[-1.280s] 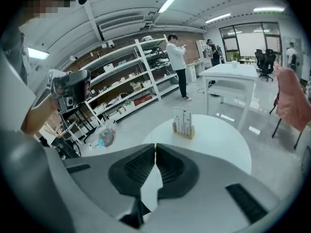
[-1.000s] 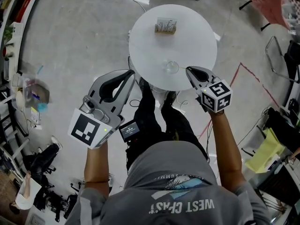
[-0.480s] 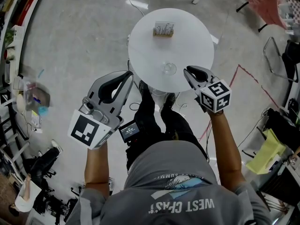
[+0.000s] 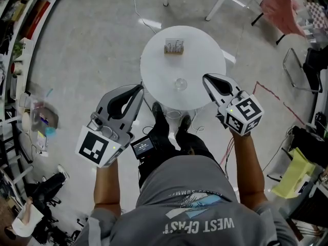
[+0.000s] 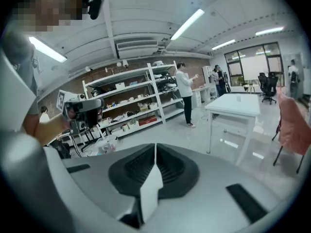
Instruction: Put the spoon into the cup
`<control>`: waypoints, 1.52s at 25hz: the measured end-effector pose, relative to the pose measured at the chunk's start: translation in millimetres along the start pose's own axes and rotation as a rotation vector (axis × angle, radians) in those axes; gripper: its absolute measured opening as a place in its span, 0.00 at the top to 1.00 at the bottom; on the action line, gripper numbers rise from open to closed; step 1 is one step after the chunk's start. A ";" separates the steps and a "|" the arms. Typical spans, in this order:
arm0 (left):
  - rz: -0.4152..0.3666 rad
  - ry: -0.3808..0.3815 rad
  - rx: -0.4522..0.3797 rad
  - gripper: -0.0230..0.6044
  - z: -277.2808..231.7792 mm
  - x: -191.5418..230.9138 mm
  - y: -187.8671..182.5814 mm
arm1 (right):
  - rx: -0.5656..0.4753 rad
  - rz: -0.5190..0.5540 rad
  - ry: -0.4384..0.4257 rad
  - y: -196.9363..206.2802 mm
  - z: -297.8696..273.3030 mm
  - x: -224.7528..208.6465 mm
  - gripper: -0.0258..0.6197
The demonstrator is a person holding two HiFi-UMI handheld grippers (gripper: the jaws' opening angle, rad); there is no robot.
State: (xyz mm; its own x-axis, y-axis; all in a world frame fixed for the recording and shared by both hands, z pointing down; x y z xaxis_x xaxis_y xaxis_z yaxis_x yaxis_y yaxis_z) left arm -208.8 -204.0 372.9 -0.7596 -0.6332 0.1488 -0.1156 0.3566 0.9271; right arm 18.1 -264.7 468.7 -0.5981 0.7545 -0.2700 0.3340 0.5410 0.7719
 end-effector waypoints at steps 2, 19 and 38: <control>-0.028 -0.003 -0.013 0.96 4.4 -5.5 -7.7 | -0.049 0.056 -0.001 -20.2 16.3 9.7 0.95; -0.142 -0.060 -0.116 0.96 36.4 -49.6 -63.7 | -0.320 0.339 -0.002 -109.7 144.2 80.8 0.96; -0.243 -0.081 -0.175 0.96 48.9 -91.3 -84.1 | -0.510 0.421 0.062 -116.9 219.8 104.6 0.96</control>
State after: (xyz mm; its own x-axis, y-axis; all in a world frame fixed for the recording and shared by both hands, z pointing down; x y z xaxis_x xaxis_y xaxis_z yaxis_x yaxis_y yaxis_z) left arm -161.0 -142.6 264.6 -0.7723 -0.6263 -0.1062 -0.1938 0.0731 0.9783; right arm 76.6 -167.3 223.7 -0.5378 0.8320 0.1359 0.1703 -0.0507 0.9841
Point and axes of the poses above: the fingertips, and each gripper's own axes: z backward along the fingers, x to its left, y out of its underside, the point moved 5 cm from there along z, backward along the fingers, and after that the axes turned 10 degrees about x, right-handed, at the moved point
